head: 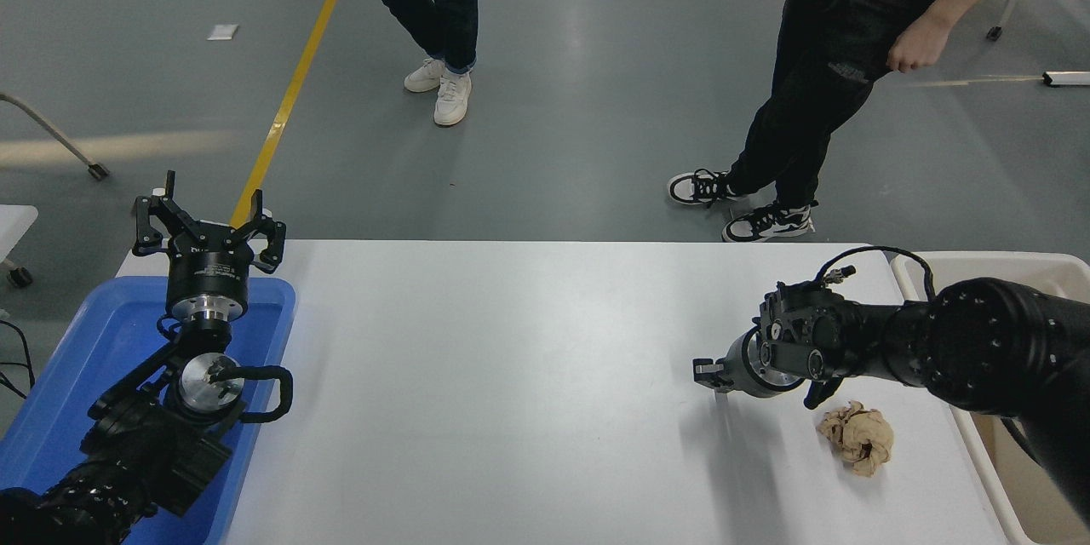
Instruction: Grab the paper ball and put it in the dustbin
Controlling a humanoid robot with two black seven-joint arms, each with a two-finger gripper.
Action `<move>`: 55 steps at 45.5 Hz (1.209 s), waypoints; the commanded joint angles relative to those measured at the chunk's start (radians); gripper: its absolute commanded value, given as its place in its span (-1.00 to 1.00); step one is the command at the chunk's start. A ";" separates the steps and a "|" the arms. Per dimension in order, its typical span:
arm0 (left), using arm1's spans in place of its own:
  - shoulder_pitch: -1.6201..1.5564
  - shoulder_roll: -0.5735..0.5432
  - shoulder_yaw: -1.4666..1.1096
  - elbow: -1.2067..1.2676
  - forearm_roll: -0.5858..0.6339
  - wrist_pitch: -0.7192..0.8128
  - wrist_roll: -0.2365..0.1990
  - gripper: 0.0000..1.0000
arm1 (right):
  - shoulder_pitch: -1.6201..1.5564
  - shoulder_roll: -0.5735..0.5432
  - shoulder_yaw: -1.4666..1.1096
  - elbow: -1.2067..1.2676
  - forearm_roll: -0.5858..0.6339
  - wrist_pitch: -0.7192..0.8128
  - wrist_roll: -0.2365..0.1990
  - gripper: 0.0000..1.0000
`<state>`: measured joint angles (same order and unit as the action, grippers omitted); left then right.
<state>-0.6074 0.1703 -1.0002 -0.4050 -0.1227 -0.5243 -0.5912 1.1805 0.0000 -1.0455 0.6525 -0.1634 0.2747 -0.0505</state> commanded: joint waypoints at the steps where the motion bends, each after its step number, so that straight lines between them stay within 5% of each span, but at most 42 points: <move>1: 0.001 0.000 0.000 0.000 0.003 0.000 -0.002 0.98 | -0.016 0.000 -0.005 -0.014 0.001 0.000 0.000 -1.00; 18: 0.000 0.005 0.012 0.000 0.000 0.000 -0.001 0.98 | 0.091 0.000 -0.007 0.091 0.007 0.012 0.000 -1.00; 30: 0.000 0.006 0.014 0.000 -0.002 0.000 -0.001 0.98 | 0.488 0.000 -0.007 0.505 0.090 0.014 0.001 -1.00; 34: 0.000 0.006 0.015 0.000 0.000 0.000 -0.001 0.98 | 0.615 -0.075 -0.010 0.619 0.104 0.044 0.006 -0.98; 36: 0.000 0.006 0.015 0.000 -0.002 0.000 0.001 0.98 | 0.671 -0.119 -0.011 0.663 0.104 0.066 0.006 -0.82; 40: 0.000 0.006 0.015 0.000 -0.002 0.000 -0.001 0.98 | 0.783 -0.225 -0.011 0.745 0.099 0.116 0.004 -0.17; 41: 0.000 0.006 0.015 0.000 -0.002 0.000 -0.001 0.98 | 0.801 -0.254 -0.011 0.763 0.090 0.127 0.004 0.23; 42: 0.000 0.006 0.015 0.000 0.000 0.000 -0.001 0.98 | 0.823 -0.283 -0.014 0.774 0.088 0.133 0.003 0.85; 43: 0.000 0.006 0.015 0.000 0.000 0.000 -0.001 0.98 | 0.847 -0.311 -0.019 0.788 0.090 0.152 0.003 1.00; 55: 0.000 0.006 0.015 0.000 0.000 0.000 -0.001 0.98 | 1.108 -0.547 -0.062 0.892 -0.021 0.446 0.001 1.00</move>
<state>-0.6075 0.1762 -0.9851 -0.4049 -0.1228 -0.5248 -0.5919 2.0452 -0.3505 -1.0852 1.4151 -0.1064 0.5124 -0.0478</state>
